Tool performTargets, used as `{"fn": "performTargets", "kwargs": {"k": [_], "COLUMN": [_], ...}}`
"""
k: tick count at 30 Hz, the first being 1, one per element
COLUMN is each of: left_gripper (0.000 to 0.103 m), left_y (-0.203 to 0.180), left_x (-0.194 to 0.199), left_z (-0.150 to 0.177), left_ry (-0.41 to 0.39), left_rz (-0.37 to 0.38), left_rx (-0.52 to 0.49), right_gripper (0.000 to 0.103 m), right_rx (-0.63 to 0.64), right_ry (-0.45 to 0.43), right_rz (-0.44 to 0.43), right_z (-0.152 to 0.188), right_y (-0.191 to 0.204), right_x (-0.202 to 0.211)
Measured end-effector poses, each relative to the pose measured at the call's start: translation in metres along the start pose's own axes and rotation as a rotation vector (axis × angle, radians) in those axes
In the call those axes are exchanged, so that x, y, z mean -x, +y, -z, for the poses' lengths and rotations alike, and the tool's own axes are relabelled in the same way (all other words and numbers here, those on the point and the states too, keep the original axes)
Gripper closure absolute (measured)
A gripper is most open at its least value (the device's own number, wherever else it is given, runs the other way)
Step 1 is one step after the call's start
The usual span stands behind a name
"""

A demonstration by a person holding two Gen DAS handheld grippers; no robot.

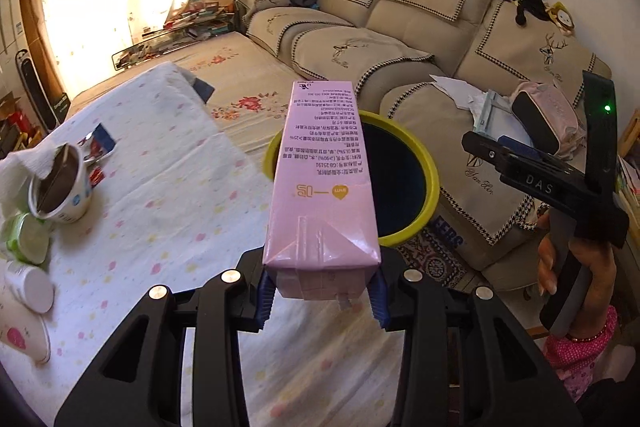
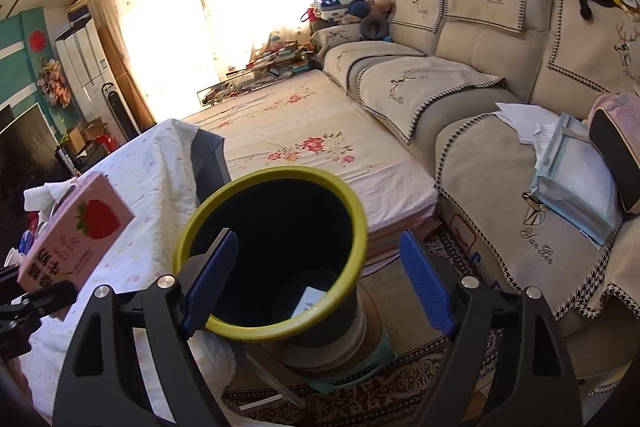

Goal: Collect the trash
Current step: 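Carry the pink carton over the yellow bin and open the left gripper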

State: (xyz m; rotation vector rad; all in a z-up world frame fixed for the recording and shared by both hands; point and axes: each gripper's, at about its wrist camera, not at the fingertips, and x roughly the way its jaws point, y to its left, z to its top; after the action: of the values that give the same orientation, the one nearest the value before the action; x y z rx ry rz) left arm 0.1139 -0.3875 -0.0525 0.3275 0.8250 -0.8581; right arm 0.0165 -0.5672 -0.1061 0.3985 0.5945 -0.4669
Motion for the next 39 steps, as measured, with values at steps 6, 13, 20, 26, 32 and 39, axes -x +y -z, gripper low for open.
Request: {"fn": "performTargets", "kwargs": {"k": [6,13,20,26,32,39], "left_gripper": [0.064,0.032,0.02,0.011,0.006,0.006], "left_y": [-0.025,-0.028,-0.002,0.032,0.08,0.14], "left_x": [-0.05,-0.077,-0.002,0.083,0.157,0.23], "left_z": [-0.03,-0.053,-0.029,0.02,0.081,0.158], "left_ry": [0.042,0.008,-0.131,-0.255,-0.327,-0.347], "left_rz": [0.009,-0.025,-0.016,-0.096,-0.285,-0.506], "left_rx": [-0.043,-0.019,0.044,0.124,0.242,0.394], "right_gripper": [0.024,0.024,0.023,0.023,0.023,0.023], "right_rx": [-0.051,-0.069,-0.044,0.017,0.095,0.253], "right_ry": [0.0,0.006,0.024,0.04,0.068,0.117], "right_rz": [0.017,0.017,-0.008,-0.049,-0.122,-0.272], "right_z": [0.002,0.005,0.008,0.01,0.015,0.028], "right_y": [-0.03,-0.041,-0.024,0.01,0.055,0.145], "right_x": [0.004,0.002,-0.002,-0.004,-0.005,-0.004]}}
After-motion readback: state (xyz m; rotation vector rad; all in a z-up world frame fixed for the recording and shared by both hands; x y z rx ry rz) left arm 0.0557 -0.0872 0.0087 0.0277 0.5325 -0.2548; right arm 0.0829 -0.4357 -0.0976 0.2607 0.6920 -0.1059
